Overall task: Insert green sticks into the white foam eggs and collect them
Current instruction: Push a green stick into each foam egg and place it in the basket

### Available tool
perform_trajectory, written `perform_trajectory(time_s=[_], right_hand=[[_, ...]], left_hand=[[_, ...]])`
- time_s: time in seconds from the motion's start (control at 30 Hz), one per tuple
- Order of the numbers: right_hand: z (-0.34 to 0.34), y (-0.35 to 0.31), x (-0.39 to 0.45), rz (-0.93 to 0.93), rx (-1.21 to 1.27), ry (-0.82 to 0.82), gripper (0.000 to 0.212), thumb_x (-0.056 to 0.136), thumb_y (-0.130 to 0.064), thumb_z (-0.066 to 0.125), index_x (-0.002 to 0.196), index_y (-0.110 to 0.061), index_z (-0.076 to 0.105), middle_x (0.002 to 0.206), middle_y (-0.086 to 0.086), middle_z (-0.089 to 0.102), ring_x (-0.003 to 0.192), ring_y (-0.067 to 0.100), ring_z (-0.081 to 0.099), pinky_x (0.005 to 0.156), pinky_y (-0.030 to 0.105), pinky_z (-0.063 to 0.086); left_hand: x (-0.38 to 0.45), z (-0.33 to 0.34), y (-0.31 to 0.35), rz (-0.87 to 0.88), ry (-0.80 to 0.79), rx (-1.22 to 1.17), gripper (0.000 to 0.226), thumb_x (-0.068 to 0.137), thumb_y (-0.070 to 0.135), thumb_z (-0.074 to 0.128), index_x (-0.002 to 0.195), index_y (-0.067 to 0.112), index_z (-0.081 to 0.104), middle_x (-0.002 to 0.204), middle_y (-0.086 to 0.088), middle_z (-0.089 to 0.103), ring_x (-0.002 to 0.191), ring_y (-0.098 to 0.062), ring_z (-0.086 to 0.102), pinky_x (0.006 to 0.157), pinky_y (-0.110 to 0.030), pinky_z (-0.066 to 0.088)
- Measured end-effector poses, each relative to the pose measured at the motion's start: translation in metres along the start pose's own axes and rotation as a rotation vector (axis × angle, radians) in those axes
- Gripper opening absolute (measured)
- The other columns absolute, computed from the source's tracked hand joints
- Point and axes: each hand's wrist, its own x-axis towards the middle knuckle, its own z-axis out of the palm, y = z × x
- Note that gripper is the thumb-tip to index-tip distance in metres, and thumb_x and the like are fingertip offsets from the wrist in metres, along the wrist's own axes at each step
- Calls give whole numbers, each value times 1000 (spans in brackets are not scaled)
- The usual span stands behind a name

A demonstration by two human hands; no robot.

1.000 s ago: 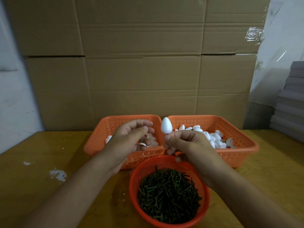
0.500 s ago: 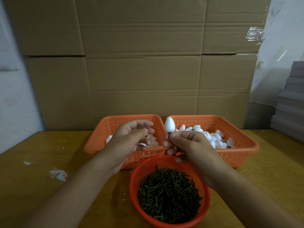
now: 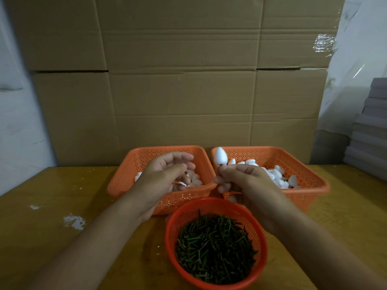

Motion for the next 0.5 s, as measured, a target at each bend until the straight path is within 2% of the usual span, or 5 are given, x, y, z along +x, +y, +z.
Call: perform_trajectory(time_s=[0.13,0.3,0.4,0.5], right_hand=[[-22,-5,13,92,160,131,16,96,-18,61,101,-6,70,80,3,72,62,8,63,55,23,46],[-56,-8,26,100,306,287,14,98,-13,56,97,-4,66,75,5,73,55,8,65,43,17,47],[-70,-7,29,81,297,361,15,98,-13,54,96,-4,65,86,8,75,60,11,69,49,22,51],[-71,-3,31,102,286,367,17,100,-14,48,103,-7,64,100,8,74,72,14,71,60,28,52]], left_hand=[[0,0,0,-3,-1,12,22,99,7,56,107,19,73,104,-4,75,72,-11,65,64,-23,55],[-1,3,-2,-11,-2,16,22,99,6,56,108,18,72,103,-3,75,73,-12,66,64,-24,55],[-1,3,-2,-14,-8,20,21,99,8,57,108,19,72,102,-2,75,73,-12,66,66,-25,56],[1,1,-3,-18,-3,15,21,99,7,57,108,18,72,103,-2,75,73,-13,66,64,-25,55]])
